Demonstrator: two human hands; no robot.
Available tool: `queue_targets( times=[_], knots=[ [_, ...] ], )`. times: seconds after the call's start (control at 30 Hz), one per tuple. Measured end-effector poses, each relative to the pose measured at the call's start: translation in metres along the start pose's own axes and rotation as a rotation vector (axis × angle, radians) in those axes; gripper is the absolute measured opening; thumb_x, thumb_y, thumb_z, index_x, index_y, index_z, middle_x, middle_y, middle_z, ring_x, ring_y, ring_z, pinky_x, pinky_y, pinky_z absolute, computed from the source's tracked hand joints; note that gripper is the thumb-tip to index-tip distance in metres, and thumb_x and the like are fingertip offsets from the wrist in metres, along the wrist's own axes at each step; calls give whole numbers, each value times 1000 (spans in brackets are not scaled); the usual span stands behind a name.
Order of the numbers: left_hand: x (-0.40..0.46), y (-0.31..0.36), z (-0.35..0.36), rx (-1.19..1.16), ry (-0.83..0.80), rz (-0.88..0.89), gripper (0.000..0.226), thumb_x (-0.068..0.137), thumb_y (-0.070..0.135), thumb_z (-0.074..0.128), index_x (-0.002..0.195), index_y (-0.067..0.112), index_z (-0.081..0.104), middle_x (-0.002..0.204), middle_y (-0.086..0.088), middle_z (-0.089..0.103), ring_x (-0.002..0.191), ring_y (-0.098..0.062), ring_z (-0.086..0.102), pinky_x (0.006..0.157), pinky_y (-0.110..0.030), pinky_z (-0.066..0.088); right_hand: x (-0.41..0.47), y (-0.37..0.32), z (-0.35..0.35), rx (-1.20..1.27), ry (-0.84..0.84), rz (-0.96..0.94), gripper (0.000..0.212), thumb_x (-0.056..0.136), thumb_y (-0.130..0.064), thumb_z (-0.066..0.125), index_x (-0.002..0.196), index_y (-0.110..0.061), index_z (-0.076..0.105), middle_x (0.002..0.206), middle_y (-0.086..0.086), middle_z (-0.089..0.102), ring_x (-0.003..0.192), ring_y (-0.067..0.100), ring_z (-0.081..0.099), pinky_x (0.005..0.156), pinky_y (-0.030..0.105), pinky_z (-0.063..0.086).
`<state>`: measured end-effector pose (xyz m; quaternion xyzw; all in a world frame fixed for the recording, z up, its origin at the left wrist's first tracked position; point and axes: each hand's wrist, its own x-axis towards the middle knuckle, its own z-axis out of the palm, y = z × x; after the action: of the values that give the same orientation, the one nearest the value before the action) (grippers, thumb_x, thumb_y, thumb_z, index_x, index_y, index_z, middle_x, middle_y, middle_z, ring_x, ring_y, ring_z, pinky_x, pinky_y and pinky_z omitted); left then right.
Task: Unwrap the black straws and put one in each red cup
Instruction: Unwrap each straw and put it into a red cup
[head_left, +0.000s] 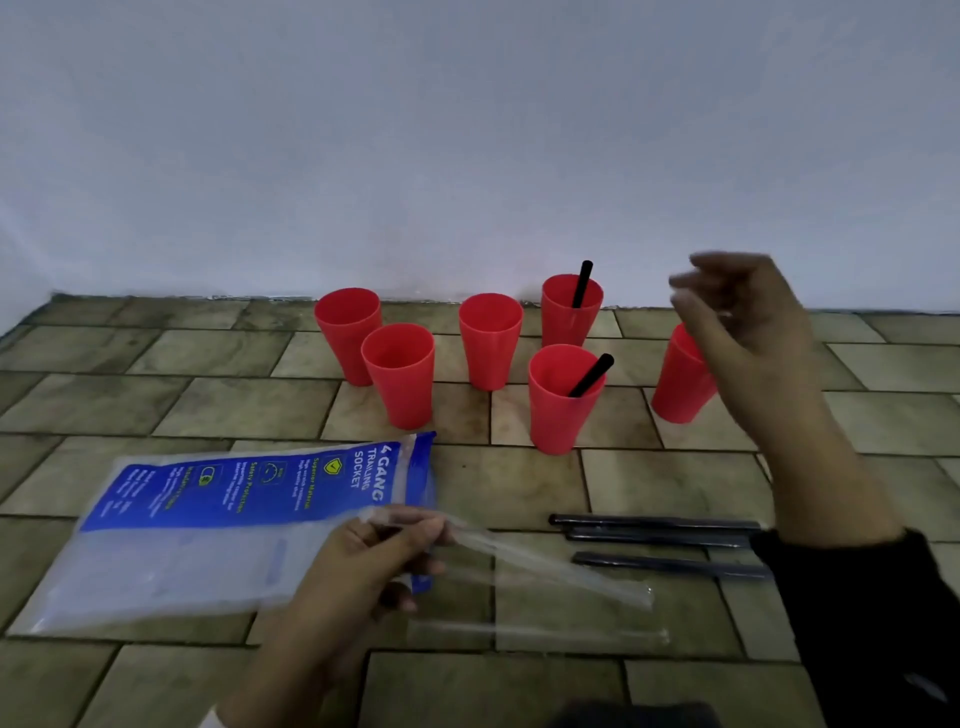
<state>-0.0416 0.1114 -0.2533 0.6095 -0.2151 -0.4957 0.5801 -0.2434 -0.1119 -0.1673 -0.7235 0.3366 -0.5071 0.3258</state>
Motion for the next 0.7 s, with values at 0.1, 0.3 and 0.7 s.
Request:
queue_targets(
  times=[0.1,0.3,0.7],
  knots=[
    [-7,-19,18,3,-13,-112,12,79,10,62,87,2,68,77,-9,74,55,-15,67,35,-21,45,-47,21,-15,39,-42,84,18,89,-4,58,105,-11,57,90,4,69,79,9,67,76,19,54],
    [-15,-22,19,77,-158,-283,25,84,15,59,107,5,60,95,-14,74,72,-26,71,45,-28,53,-114,72,-29,-176,-254,279,13,88,-6,58,90,-18,64,82,1,70,80,12,67,74,24,54],
    [-13,9,-17,291,-111,-48,38,76,40,67,94,6,65,77,-12,71,52,-16,59,37,-20,37,-90,89,-13,-558,-647,175,6,81,-27,69,87,-27,71,88,-12,60,86,2,56,70,12,40]
  ],
)
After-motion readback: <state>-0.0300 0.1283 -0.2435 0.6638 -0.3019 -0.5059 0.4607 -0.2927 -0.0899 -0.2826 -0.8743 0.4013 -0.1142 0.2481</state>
